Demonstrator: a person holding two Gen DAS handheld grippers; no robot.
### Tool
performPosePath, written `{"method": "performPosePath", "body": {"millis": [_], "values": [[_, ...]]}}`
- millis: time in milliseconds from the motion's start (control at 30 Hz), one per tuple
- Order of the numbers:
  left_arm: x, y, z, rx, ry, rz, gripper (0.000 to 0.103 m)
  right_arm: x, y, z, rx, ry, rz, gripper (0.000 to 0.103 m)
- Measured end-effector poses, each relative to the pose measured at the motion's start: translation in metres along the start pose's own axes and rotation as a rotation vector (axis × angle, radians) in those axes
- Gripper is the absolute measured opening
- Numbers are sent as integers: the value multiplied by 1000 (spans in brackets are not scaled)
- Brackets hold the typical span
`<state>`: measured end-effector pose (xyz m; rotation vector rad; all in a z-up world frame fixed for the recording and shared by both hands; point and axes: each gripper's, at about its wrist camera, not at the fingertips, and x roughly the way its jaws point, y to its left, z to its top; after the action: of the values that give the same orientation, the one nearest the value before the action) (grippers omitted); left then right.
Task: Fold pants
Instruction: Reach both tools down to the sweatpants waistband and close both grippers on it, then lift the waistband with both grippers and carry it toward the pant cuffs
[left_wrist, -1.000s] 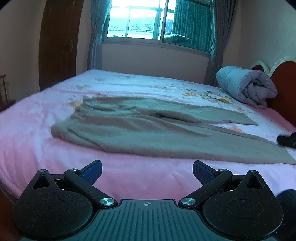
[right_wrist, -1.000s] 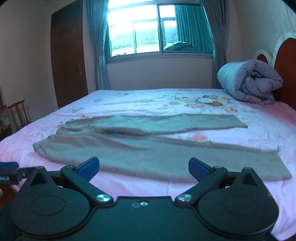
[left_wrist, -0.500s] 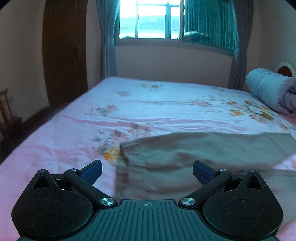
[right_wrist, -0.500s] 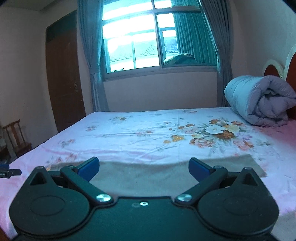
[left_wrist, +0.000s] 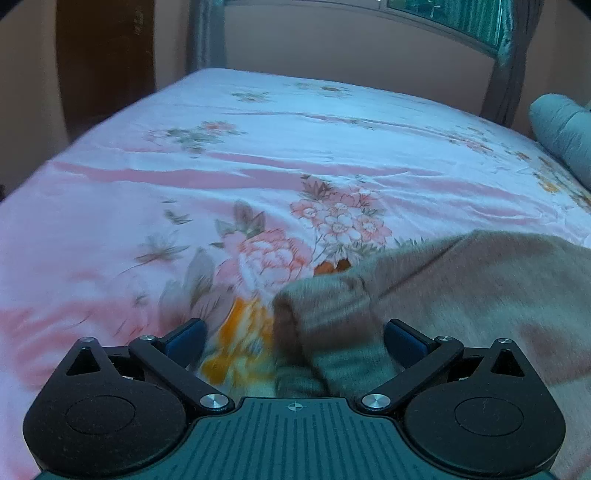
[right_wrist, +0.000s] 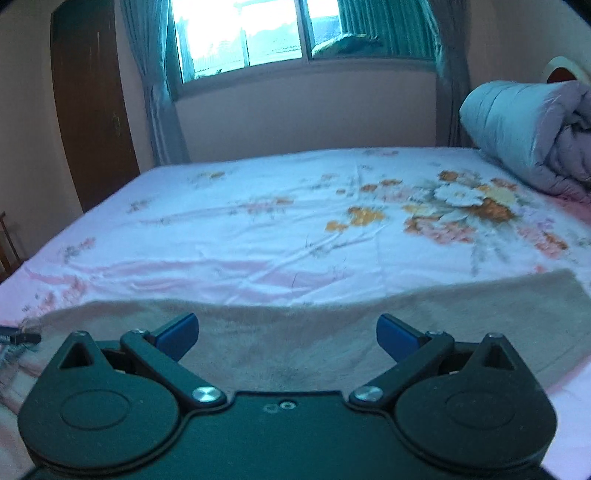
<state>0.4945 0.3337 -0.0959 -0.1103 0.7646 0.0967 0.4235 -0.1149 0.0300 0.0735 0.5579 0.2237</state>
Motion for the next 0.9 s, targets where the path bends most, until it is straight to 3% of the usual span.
{"method": "performPosePath", "body": {"millis": [200, 233, 267, 367, 433, 600, 700, 767, 900], "values": [[19, -1, 2, 42, -2, -66, 99, 21, -5, -8, 15, 21, 4, 97], [16, 1, 1, 41, -9, -93, 86, 23, -7, -8, 19, 22, 1, 97], [14, 2, 1, 44, -16, -122, 67, 24, -9, -7, 22, 22, -4, 97], [4, -3, -1, 40, -22, -165, 34, 27, -15, -5, 28, 22, -8, 97], [-5, -3, 0, 23, -46, -180, 21, 30, -18, -3, 27, 24, -2, 97], [-37, 6, 1, -49, -183, -226, 20, 51, -14, 2, -63, 52, 53, 95], [-56, 12, 2, -91, -249, -262, 20, 72, -7, 5, -162, 81, 94, 80], [-62, 14, 2, -98, -259, -273, 20, 85, 2, 5, -261, 91, 117, 70], [-58, 19, 1, -86, -233, -267, 20, 111, 19, 9, -446, 115, 166, 61]]}}
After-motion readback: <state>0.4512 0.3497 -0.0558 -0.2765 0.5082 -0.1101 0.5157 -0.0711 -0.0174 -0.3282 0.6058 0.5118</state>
